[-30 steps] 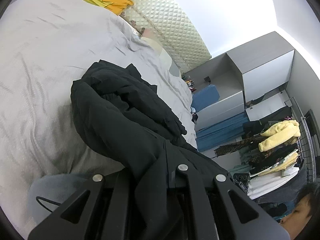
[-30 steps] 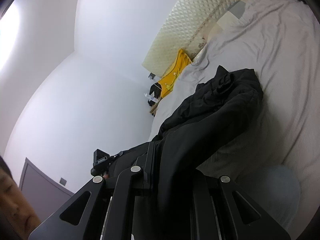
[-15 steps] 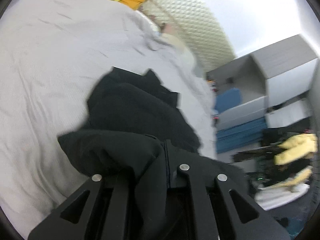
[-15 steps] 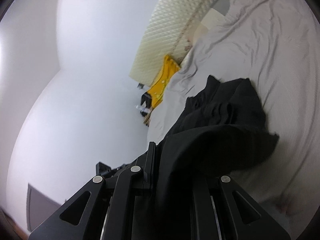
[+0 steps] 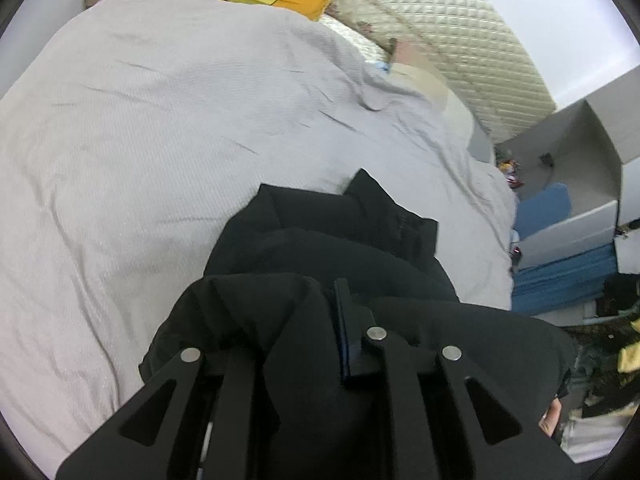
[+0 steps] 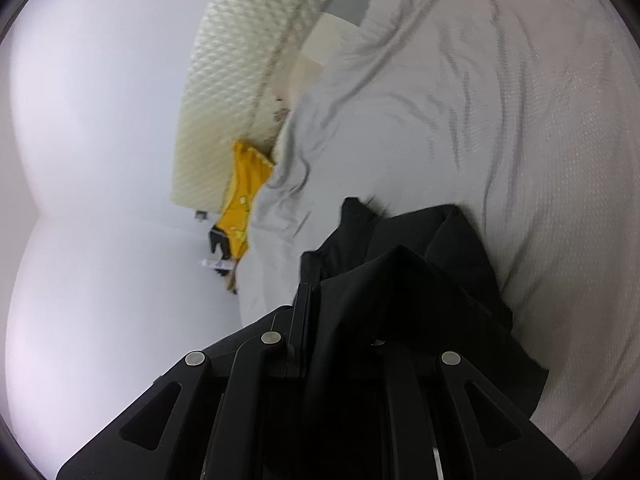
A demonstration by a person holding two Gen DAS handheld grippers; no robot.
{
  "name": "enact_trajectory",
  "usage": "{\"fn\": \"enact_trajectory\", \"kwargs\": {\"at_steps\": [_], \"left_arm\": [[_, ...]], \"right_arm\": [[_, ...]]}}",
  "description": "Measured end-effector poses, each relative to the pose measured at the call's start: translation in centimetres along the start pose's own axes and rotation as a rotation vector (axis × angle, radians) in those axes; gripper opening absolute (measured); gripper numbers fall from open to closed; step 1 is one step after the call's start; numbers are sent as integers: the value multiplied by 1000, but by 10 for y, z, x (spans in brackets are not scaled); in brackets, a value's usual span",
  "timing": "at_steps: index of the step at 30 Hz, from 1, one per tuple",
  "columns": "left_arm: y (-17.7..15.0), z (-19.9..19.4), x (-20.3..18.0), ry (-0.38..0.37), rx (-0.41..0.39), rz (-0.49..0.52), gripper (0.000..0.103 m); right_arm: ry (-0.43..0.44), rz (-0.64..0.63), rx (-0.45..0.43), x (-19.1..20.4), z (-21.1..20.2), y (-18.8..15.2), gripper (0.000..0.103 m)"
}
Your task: Fold large clothes
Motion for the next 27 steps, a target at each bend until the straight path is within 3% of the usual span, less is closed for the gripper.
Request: {"fn": "enact_trajectory", "kwargs": {"at_steps": [5, 13, 18, 23, 27], "left_arm": [[17, 31, -2, 77, 42, 12, 15], [41, 72, 4, 119, 133, 22, 16], [47, 107, 14, 105, 163, -15, 16], [51, 113, 17, 66, 199, -75, 16], [58, 94, 20, -32, 211, -101, 29]], "right_arm": [[-46, 58, 1, -19, 33, 26, 9], [-120, 72, 48, -44, 76, 55, 8], [-122, 71, 81, -53, 100, 65, 8], [-70, 97, 128, -64, 110, 71, 8], [-39, 71, 184, -68, 100, 72, 17]]}}
Point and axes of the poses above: each gripper's, at about its wrist camera, not at the fingertips, and z roughly the way its jaws point, x to its left, y to its top, the point moved 4 cm from there along z, roughly the way its jaws point, and after that the axes turned 15 degrees about z, right-handed, at the moved point
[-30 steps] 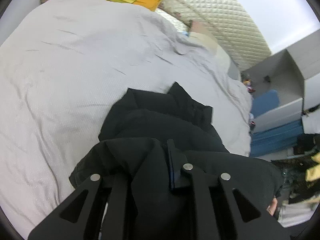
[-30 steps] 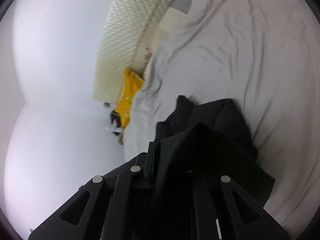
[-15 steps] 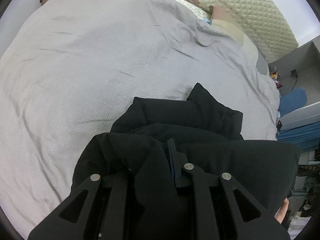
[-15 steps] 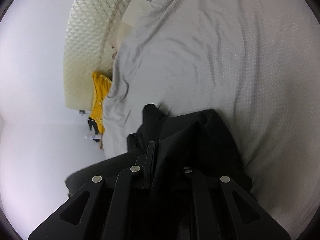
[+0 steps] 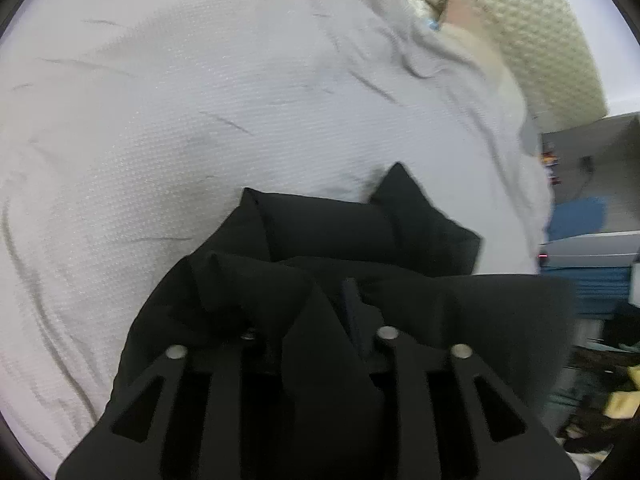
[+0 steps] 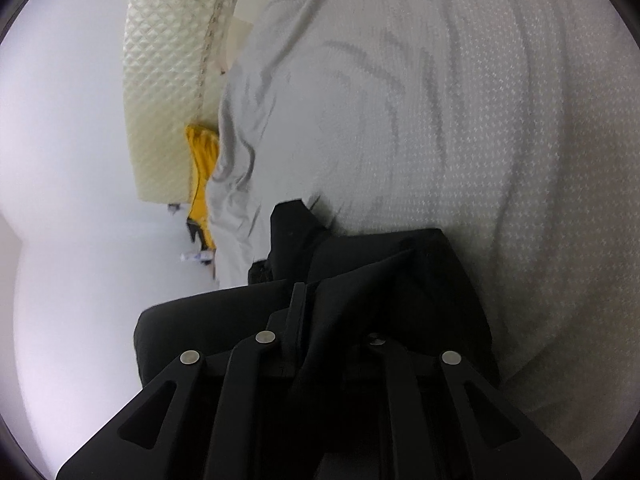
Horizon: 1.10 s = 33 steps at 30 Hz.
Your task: Fold large clothes
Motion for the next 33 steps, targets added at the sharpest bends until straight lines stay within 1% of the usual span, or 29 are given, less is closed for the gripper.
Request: {"fn": "enact_trajectory", "kwargs": {"at_steps": [1, 2, 3, 4, 5, 6, 7, 9, 10, 12, 15, 17, 18, 20, 22, 24, 25, 27, 30, 33], "left_arm": [[0, -4, 2, -18, -4, -3, 35], [0, -13, 4, -37, -13, -4, 44], [-1, -21, 6, -49, -24, -12, 50], [-1, -33, 11, -69, -59, -35, 62], [-3, -43, 14, -67, -87, -45, 73], [-4, -54, 18, -55, -116, -44, 77], [-8, -69, 21, -16, -154, -30, 80], [-17, -91, 22, 32, -209, 7, 80], [-21, -98, 22, 44, -230, 21, 80], [-32, -114, 15, 89, -295, 71, 80], [-53, -131, -4, 155, -399, 173, 80], [-64, -133, -17, 195, -435, 234, 80], [-71, -132, -29, 216, -461, 276, 80], [-83, -129, -43, 230, -499, 329, 80], [-93, -121, -60, 232, -528, 382, 80], [-98, -110, -77, 265, -556, 437, 80], [-102, -104, -84, 288, -570, 466, 80], [-106, -86, -97, 318, -585, 506, 80], [-98, -60, -111, 337, -573, 536, 80], [-96, -41, -118, 351, -562, 558, 80]], "right_arm": [[5, -17, 8, 0, -6, -1, 19], [8, -29, 8, 0, -12, -2, 24], [2, -37, 0, 0, -20, -3, 32], [-4, -47, -14, 0, -29, -4, 36], [-8, -60, -28, 1, -38, -5, 43], [-21, -81, -52, 3, -50, -7, 49], [-46, -101, -76, 5, -58, -8, 51], [-109, -173, -128, 16, -76, -16, 52], [-137, -219, -157, 24, -88, -23, 52], [-172, -278, -214, 38, -102, -35, 53], [-223, -422, -311, 68, -118, -66, 54], [-238, -518, -371, 88, -123, -93, 55], [-237, -560, -396, 96, -124, -106, 62], [-226, -653, -455, 114, -122, -136, 72], [-222, -741, -502, 127, -111, -166, 75], [-221, -791, -527, 133, -94, -185, 82], [-217, -824, -530, 135, -80, -198, 83], [-210, -852, -526, 133, -56, -210, 86], [-241, -874, -495, 125, -14, -215, 86], [-300, -905, -483, 116, 23, -213, 86]]}}
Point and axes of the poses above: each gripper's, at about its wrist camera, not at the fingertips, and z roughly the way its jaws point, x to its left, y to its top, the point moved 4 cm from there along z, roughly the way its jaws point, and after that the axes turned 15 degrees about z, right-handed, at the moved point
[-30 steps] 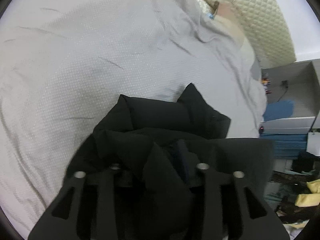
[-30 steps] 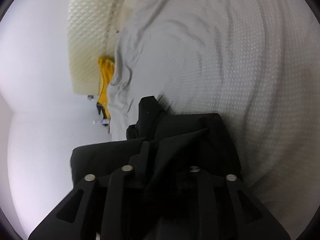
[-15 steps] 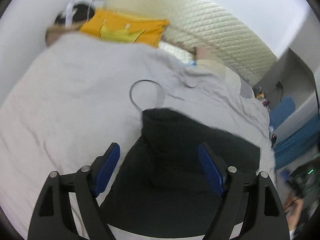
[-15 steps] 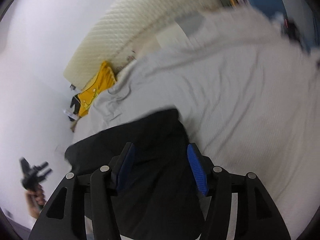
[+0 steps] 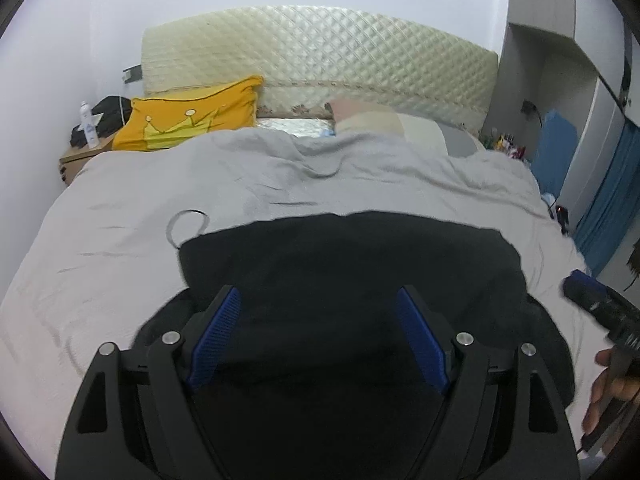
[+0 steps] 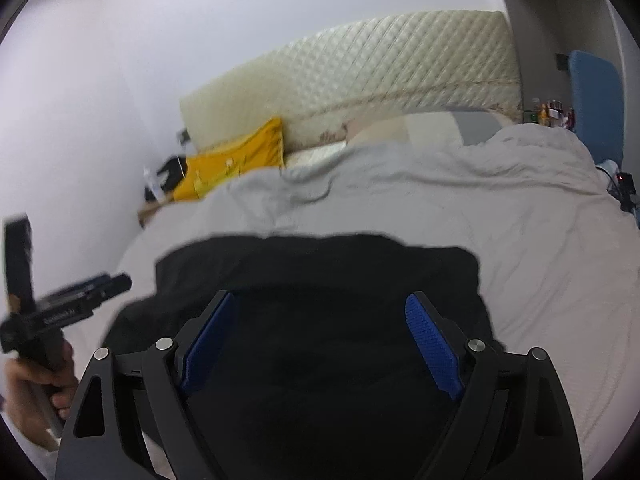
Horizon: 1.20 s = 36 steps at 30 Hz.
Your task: Fold large clothes
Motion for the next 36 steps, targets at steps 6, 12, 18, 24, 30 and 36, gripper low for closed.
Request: {"fn": "enact_trajectory", "kwargs": {"at_steps": [6, 12, 18, 24, 30, 36], "left_arm": [[-17, 33, -10, 47, 11, 56, 80], [-21, 49, -15, 60, -10, 70, 80], [-21, 60, -15, 52, 2, 55, 80], [-19, 72, -14, 57, 16, 51, 81], [-24, 79, -12, 38, 29, 32, 83], [-22, 96, -13, 44, 46, 45, 84]], "right_arm": [[-44, -30, 24, -3, 55, -20, 87], [-48, -56, 0, -3, 67, -27, 94], [-74, -44, 16, 0, 82, -28, 103], [-88, -37, 30, -2, 92, -27, 103], [-88, -31, 33, -5, 93, -30, 103], [-87, -31, 29, -7, 105, -28, 103]]}}
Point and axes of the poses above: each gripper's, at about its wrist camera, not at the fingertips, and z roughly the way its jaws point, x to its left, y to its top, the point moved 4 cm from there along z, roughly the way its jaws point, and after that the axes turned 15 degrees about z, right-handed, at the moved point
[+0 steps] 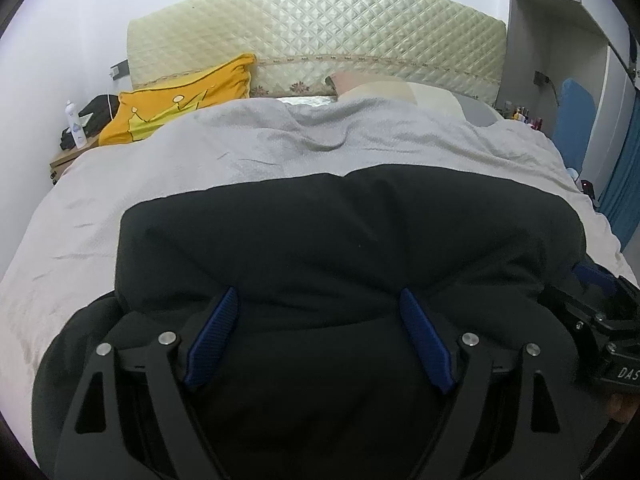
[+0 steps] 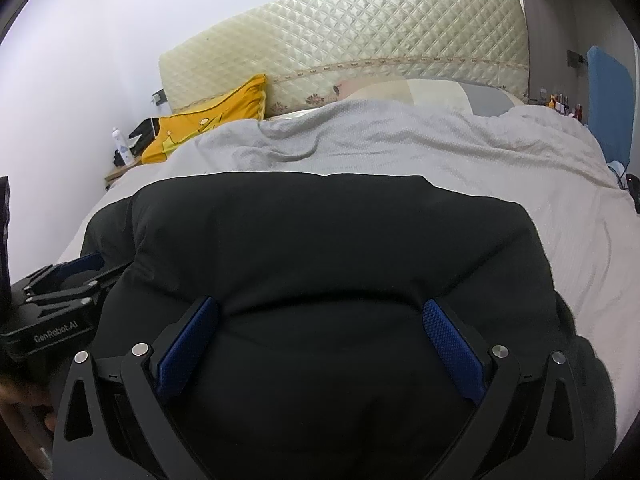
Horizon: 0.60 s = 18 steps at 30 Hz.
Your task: Fold large clothes
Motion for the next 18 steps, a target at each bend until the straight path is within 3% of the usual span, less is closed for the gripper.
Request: {"fn": "enact_trajectory", "kwargs": {"at_steps": [4, 10, 18], "left_arm": [[2, 12, -6, 55, 24, 48, 85], [3, 21, -3, 79, 25, 40, 85], [2, -2, 8, 7, -17, 21, 85]], "right_arm": [[0, -11, 0, 2, 14, 4, 103], [-22, -41, 1, 6, 32, 8, 103], [32, -66, -1, 6, 4, 8, 103]]}}
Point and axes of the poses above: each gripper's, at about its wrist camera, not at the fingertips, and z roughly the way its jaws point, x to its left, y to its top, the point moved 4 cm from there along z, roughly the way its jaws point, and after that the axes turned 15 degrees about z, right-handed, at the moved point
